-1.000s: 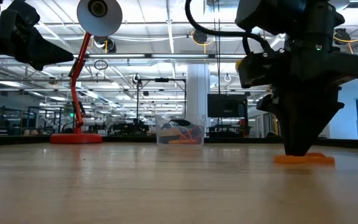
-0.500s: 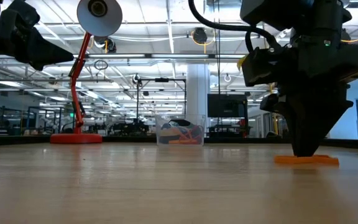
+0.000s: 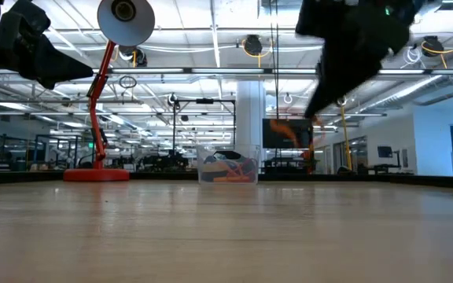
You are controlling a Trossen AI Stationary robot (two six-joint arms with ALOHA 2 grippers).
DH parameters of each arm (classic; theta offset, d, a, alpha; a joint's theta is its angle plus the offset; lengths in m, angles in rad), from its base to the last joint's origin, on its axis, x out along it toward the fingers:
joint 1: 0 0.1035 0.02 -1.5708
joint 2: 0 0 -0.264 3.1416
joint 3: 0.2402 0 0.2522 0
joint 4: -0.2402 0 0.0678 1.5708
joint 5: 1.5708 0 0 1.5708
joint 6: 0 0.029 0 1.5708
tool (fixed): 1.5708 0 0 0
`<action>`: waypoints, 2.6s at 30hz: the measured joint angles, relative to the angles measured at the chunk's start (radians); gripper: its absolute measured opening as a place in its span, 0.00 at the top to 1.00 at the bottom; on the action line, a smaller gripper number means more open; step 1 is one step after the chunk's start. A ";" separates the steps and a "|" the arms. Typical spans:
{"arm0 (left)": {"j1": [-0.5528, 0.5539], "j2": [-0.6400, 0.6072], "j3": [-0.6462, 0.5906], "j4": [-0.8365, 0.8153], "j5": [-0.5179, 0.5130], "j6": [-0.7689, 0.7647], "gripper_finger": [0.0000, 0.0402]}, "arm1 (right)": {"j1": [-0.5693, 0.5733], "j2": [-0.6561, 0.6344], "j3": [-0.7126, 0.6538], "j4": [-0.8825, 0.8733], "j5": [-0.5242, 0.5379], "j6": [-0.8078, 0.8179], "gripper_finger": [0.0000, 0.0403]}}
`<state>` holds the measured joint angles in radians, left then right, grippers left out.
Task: Pick and place rubber bands into bin
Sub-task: Put the orange rubber band into the transparent bin
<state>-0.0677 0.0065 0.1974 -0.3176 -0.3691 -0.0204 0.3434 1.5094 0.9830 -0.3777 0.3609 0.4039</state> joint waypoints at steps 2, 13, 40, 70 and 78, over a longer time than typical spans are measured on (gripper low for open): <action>0.000 0.000 0.000 0.000 0.000 0.000 0.84 | -0.008 -0.075 0.000 0.011 0.090 -0.013 1.00; 0.000 0.000 0.000 0.000 0.000 0.016 0.84 | -0.082 -0.446 0.002 0.091 0.196 -0.131 1.00; 0.000 0.000 0.000 0.000 0.000 0.013 0.84 | -0.444 -0.478 0.097 0.518 0.093 -0.577 1.00; 0.000 0.000 0.000 0.000 0.000 -0.014 0.84 | -0.848 0.337 0.365 0.175 -0.391 -0.338 1.00; 0.000 0.000 0.000 0.000 0.000 -0.014 0.84 | -0.847 0.372 0.365 0.166 -0.390 -0.337 1.00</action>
<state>-0.0677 0.0066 0.1974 -0.3176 -0.3691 -0.0345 -0.5037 1.8812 1.3483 -0.2118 -0.0288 0.0669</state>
